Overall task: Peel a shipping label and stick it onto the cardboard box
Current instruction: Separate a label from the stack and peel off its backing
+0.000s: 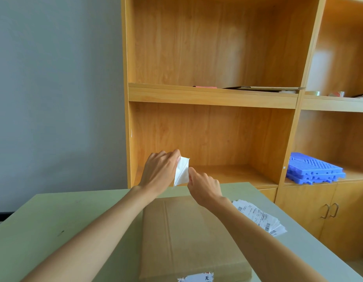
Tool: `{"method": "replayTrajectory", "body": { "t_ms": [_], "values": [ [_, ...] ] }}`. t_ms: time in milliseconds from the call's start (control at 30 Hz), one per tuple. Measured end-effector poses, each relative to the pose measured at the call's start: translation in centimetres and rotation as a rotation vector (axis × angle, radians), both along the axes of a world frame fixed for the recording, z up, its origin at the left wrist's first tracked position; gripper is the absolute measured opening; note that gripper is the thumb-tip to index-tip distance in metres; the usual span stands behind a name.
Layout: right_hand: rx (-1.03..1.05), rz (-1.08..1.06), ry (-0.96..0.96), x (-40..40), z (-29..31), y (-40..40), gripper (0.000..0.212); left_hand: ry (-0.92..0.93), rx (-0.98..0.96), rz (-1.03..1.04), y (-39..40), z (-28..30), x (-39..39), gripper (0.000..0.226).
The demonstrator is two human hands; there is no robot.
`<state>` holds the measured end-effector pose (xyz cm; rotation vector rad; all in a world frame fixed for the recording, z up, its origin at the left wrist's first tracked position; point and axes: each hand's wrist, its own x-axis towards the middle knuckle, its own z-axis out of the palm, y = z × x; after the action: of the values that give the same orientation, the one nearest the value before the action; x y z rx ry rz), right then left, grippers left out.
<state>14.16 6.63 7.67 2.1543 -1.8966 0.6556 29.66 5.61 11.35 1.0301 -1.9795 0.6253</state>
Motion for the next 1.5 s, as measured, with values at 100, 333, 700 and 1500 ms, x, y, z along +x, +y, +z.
{"method": "replayTrajectory", "body": {
  "t_ms": [100,333,700,1500],
  "values": [
    [0.006,-0.024,-0.005,-0.2,-0.1,-0.1,0.010,0.001,-0.034,-0.012,0.4,1.4,-0.7,0.018],
    [0.033,-0.047,0.050,-0.9,0.4,0.1,0.008,0.062,-0.051,-0.066,1.8,3.8,-1.8,0.022],
    [0.061,-0.136,0.109,-1.8,-0.4,-0.3,0.023,0.144,-0.075,-0.102,3.3,6.7,-2.5,0.023],
    [0.222,-0.403,0.011,-8.4,-2.8,0.8,0.036,0.313,-0.176,-0.148,4.2,10.1,-3.4,0.025]
  ]
}}
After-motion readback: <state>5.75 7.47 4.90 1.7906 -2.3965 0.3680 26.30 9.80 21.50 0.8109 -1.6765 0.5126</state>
